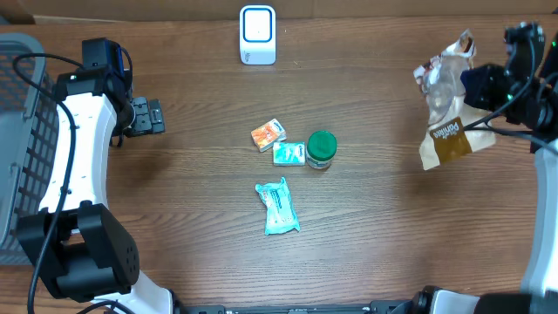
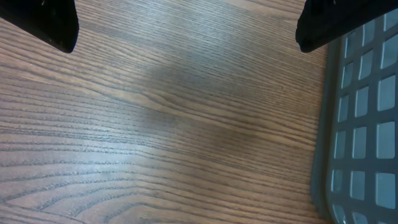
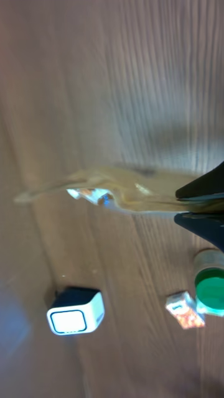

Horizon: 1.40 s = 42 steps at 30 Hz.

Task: Scan the item barcode
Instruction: 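Carry the bread bag right and drop it on the table with the right gripper, then move the right gripper over the green-capped jar and lower onto it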

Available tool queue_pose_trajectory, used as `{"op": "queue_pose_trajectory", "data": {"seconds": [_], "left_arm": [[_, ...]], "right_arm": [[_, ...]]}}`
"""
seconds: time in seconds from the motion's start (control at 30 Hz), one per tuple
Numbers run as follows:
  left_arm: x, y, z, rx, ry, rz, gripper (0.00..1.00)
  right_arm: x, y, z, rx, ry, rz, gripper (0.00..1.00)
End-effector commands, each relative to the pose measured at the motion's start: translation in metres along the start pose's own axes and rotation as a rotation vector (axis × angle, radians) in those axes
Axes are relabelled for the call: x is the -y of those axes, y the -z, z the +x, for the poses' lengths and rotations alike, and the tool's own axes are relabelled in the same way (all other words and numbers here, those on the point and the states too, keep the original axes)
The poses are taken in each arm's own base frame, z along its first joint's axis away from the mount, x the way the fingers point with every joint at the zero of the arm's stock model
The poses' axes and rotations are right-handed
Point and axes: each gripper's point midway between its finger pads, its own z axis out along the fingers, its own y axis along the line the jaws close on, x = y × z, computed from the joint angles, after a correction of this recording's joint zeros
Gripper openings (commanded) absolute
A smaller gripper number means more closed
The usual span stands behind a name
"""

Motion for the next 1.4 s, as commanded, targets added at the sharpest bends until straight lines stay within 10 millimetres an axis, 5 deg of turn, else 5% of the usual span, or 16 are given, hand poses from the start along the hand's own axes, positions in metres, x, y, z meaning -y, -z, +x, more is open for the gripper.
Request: {"op": "queue_pose_trajectory", "data": {"seconds": [0.0, 0.27, 0.57, 0.73, 1.03, 1.1, 1.37], "left_arm": [[-0.004, 0.000, -0.002, 0.003, 0.013, -0.005, 1.00], [-0.004, 0.000, -0.002, 0.003, 0.013, -0.005, 1.00], [-0.004, 0.000, -0.002, 0.003, 0.013, -0.005, 1.00], [-0.004, 0.000, -0.002, 0.003, 0.013, -0.005, 1.00], [-0.004, 0.000, -0.002, 0.003, 0.013, -0.005, 1.00], [-0.004, 0.000, -0.002, 0.003, 0.013, -0.005, 1.00], [-0.004, 0.000, -0.002, 0.003, 0.013, -0.005, 1.00]], "right_arm": [[0.003, -0.032, 0.024, -0.050, -0.097, -0.201, 0.04], [0.036, -0.092, 0.063, -0.133, -0.146, -0.199, 0.04], [0.073, -0.102, 0.077, -0.178, -0.340, -0.095, 0.05], [0.058, -0.099, 0.070, -0.174, -0.396, -0.179, 0.48], [0.025, -0.087, 0.022, -0.033, -0.302, -0.225, 0.83], [0.023, -0.078, 0.004, 0.043, -0.254, -0.214, 1.00], [0.040, -0.060, -0.014, 0.127, -0.275, -0.131, 1.00]]}}
